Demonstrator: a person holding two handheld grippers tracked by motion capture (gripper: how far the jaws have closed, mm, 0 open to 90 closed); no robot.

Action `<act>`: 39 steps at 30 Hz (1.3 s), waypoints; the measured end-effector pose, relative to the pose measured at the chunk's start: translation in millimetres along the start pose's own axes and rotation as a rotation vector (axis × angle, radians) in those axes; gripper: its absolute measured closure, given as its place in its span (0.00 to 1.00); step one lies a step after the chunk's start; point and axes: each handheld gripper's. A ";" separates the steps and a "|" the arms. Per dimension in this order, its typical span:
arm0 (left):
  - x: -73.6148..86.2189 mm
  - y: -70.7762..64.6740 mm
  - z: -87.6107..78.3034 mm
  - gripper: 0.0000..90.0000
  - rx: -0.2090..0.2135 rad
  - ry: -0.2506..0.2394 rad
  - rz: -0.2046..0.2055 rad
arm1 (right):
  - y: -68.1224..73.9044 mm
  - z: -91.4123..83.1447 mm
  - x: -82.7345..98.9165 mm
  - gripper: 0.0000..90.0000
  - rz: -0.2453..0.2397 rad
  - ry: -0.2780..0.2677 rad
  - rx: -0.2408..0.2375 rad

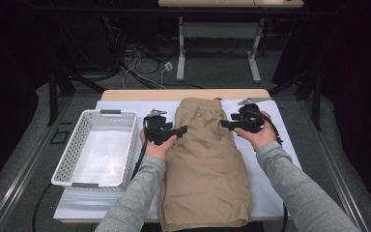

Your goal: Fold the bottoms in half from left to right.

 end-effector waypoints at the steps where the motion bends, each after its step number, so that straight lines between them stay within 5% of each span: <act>1: -0.5 2.3 2.7 0.34 -0.003 0.003 -0.003 | -0.7 3.0 -1.6 0.50 0.001 0.003 0.007; 7: 2.8 17.4 23.9 0.29 -0.061 0.034 -0.019 | -10.4 29.6 -9.8 0.57 -0.012 0.001 0.075; 12: 8.1 27.4 37.0 0.30 -0.084 0.042 -0.006 | -23.7 51.5 -1.7 0.62 0.049 0.037 0.107; 16: 10.2 30.3 44.4 0.34 -0.070 0.051 -0.001 | -29.6 65.9 4.5 0.62 0.124 0.051 0.073; 20: 12.8 32.1 49.4 0.36 -0.079 0.063 -0.005 | -30.9 81.4 10.7 0.62 0.091 0.089 0.101; 26: 22.1 35.1 54.4 0.37 -0.091 0.088 0.002 | -33.3 92.6 18.8 0.64 0.093 0.139 0.110; 31: 30.5 40.0 58.1 0.39 -0.091 0.122 0.008 | -36.2 97.2 24.6 0.64 0.172 0.167 0.101; 39: 34.3 44.7 63.2 0.43 -0.107 0.152 0.003 | -39.9 97.3 31.9 0.73 0.194 0.190 0.070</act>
Point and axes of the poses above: each handheld gripper's, and its own axes: z roughly forward along the jaws, x roughly out of its underside, y roughly to its left, and after that the axes turned 5 degrees about z, right-handed
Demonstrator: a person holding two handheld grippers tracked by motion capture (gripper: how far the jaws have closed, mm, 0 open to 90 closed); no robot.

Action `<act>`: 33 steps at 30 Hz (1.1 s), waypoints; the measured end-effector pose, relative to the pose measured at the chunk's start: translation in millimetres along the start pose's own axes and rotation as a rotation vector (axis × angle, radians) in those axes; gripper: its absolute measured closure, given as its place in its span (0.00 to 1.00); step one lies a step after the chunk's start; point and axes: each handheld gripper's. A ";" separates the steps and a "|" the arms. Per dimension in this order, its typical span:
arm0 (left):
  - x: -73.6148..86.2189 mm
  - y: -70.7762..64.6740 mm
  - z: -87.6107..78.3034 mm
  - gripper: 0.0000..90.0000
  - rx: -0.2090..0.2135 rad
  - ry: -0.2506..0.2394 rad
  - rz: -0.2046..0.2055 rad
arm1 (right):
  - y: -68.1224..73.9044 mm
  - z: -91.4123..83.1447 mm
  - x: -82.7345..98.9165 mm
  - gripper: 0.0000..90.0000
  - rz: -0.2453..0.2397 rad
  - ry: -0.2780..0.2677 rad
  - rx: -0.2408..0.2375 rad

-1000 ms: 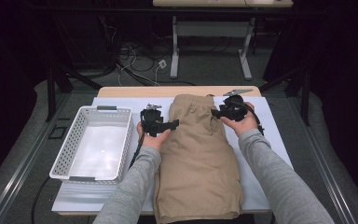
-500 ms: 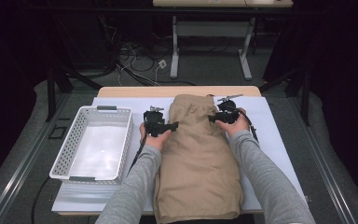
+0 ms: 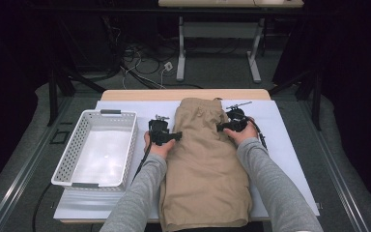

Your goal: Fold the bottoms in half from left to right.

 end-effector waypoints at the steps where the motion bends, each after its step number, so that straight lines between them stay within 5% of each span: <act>1: 0.2 0.7 0.8 0.43 -0.006 0.005 0.004 | 0.1 -0.7 -0.1 0.75 0.012 -0.005 -0.012; 9: 0.2 4.3 4.3 0.49 -0.006 0.016 0.007 | -0.4 -6.0 -1.3 0.98 0.002 0.012 0.011; 17: -0.7 4.3 6.1 0.67 0.009 0.020 0.034 | -3.5 -14.7 -12.3 0.99 -0.051 -0.064 0.083; 24: -1.5 5.9 7.7 0.80 0.038 0.022 -0.003 | -7.6 -11.7 -19.7 0.99 -0.077 -0.094 0.122; 29: -2.6 8.2 6.6 0.92 0.033 0.034 -0.008 | -9.1 -5.9 -19.6 0.99 -0.060 -0.072 0.124; 33: -5.6 9.8 6.4 0.86 0.020 0.052 -0.032 | -9.9 -2.1 -17.1 0.93 -0.054 -0.046 0.119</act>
Point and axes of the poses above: each handheld gripper's, and its own axes: z roughly forward along the jaws, x roughly out of its underside, y roughly to its left, and after that the axes turned 5 degrees about z, right-handed
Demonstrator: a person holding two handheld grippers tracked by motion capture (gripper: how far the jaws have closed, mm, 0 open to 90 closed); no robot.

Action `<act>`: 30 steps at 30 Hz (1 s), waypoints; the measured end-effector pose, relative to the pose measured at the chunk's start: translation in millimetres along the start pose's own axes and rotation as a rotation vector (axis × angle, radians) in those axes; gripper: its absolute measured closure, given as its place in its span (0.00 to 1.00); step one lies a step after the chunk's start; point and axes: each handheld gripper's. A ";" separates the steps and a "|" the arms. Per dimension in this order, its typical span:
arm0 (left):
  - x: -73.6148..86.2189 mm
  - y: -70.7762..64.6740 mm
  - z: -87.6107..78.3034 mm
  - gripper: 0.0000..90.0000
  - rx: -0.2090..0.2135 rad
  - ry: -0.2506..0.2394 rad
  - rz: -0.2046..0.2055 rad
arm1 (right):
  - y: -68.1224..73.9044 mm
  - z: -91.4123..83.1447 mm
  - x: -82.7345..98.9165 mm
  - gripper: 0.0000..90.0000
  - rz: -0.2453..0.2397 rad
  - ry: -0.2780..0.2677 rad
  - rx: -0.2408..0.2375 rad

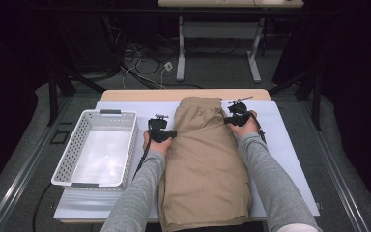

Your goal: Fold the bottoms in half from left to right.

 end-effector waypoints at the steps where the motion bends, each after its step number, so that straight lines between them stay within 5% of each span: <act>1: -1.7 0.0 -0.3 0.80 -0.003 0.000 -0.010 | 0.0 0.3 0.3 0.89 -0.001 0.020 0.012; 2: -3.8 -0.6 -1.3 0.73 -0.011 0.000 -0.002 | -0.4 1.0 1.1 0.86 -0.004 0.008 0.014; 9: -22.3 -3.3 -6.0 0.62 -0.059 -0.021 0.060 | -7.3 -2.6 4.5 0.68 0.055 -0.002 0.015; 16: -30.1 2.0 3.3 0.61 -0.058 -0.026 0.046 | -8.2 -4.4 10.3 0.59 0.085 0.006 -0.001; 21: -28.8 14.0 11.1 0.63 -0.005 -0.042 -0.001 | -6.2 -2.5 17.0 0.67 0.059 0.029 0.004; 30: -27.6 7.5 22.0 0.86 0.011 0.022 0.049 | -5.3 -3.9 22.0 0.96 0.071 0.018 -0.033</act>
Point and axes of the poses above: each handheld gripper's, and its own axes: z roughly forward along the jaws, x roughly out of its underside, y roughly to its left, and after that the axes turned 5 degrees about z, right-handed
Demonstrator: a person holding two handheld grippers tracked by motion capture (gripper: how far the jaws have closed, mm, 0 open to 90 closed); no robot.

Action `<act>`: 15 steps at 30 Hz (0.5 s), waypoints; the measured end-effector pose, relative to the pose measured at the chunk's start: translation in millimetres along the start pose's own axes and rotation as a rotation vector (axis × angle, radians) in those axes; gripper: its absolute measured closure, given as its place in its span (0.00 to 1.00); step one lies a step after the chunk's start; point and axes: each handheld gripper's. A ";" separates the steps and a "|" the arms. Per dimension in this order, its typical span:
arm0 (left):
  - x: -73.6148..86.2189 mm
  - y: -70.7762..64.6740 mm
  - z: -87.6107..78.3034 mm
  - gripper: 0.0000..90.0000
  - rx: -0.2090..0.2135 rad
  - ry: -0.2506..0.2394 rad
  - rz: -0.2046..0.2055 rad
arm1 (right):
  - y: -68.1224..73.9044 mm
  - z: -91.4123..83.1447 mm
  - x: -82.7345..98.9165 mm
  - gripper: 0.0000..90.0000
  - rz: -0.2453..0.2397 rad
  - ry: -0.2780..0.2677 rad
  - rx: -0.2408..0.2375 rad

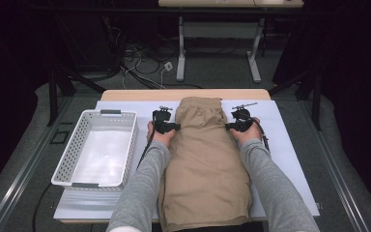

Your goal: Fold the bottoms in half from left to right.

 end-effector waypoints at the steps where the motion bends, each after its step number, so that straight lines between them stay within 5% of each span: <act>1: 0.1 -0.2 0.1 0.92 -0.008 0.002 0.002 | 1.3 -0.3 0.1 0.97 -0.007 -0.002 0.007; 6: -1.7 -1.7 -2.0 0.98 -0.020 0.001 0.022 | 3.2 -7.8 -3.2 0.98 -0.061 -0.034 0.028; 15: -16.4 -0.4 -21.1 0.98 0.017 -0.093 0.028 | -2.1 -17.3 -9.3 0.98 -0.024 -0.115 0.003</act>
Point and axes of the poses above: each handheld gripper's, and its own axes: z roughly forward along the jaws, x roughly out of its underside, y roughly to its left, and after that the axes turned 5 degrees about z, right-handed
